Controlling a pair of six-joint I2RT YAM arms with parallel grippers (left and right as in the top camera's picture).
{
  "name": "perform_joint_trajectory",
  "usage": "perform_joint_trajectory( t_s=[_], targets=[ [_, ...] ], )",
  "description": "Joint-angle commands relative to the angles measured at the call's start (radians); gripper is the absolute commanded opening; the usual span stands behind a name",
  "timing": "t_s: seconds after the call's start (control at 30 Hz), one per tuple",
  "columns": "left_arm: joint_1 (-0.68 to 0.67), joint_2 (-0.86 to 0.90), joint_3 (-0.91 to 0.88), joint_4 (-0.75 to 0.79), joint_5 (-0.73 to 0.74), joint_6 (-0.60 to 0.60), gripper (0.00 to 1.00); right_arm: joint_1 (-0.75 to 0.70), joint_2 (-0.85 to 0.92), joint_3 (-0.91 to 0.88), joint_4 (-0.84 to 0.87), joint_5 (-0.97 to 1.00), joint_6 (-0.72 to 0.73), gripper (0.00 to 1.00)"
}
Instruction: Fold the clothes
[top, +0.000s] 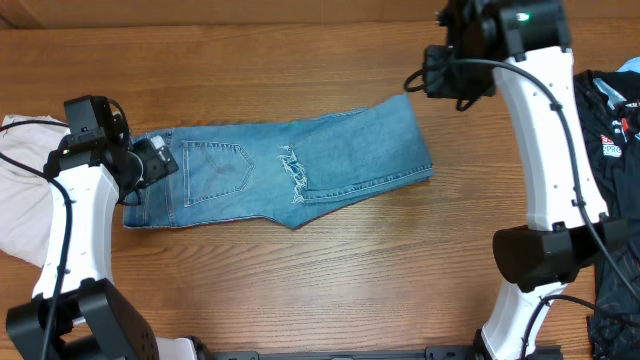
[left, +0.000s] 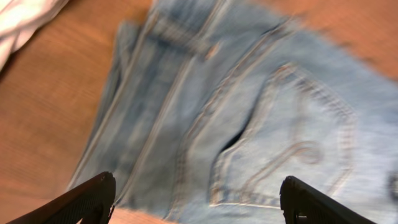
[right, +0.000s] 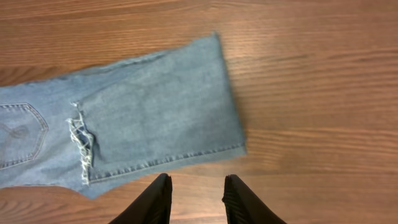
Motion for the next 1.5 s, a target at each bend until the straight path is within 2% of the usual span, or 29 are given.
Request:
perform_joint_trajectory(
  t_s=[0.0,0.37,0.67,0.83,0.93,1.0,1.13,1.2,1.33,1.47],
  targets=[
    [0.023,0.041,0.001,-0.034,-0.09,-0.042,0.87,-0.01,0.008,0.008,-0.006,0.006,-0.018,0.32],
    [0.118,0.213,0.001,-0.022,-0.115,-0.07,0.89,-0.01,0.008,0.008,-0.004,0.005,-0.017,0.32],
    [0.145,0.365,0.001,-0.07,-0.115,-0.111,0.89,-0.01,0.008,0.008,-0.005,-0.004,-0.014,0.32],
    [0.166,0.424,0.001,-0.052,-0.062,-0.115,0.88,-0.01,0.008,0.008,-0.01,-0.01,-0.014,0.32],
    [0.173,0.438,0.001,-0.032,0.004,-0.115,0.8,-0.01,0.008,0.008,-0.01,-0.01,-0.013,0.32],
    [0.173,0.438,0.001,-0.028,0.028,-0.114,0.71,-0.01,0.008,0.008,-0.01,-0.01,-0.013,0.32],
    [0.173,0.435,0.002,-0.031,0.038,-0.114,0.42,-0.01,0.008,0.008,-0.011,-0.01,-0.013,0.32],
    [0.174,0.423,0.005,-0.043,0.042,-0.114,0.34,-0.01,0.008,0.008,-0.01,-0.01,-0.013,0.32],
    [0.175,0.368,0.048,-0.09,0.048,-0.104,0.23,-0.015,0.008,0.008,-0.004,-0.005,-0.013,0.32],
    [0.176,0.27,0.137,-0.156,0.06,-0.05,0.23,-0.044,0.008,0.008,0.011,0.047,0.013,0.36]
  ],
)
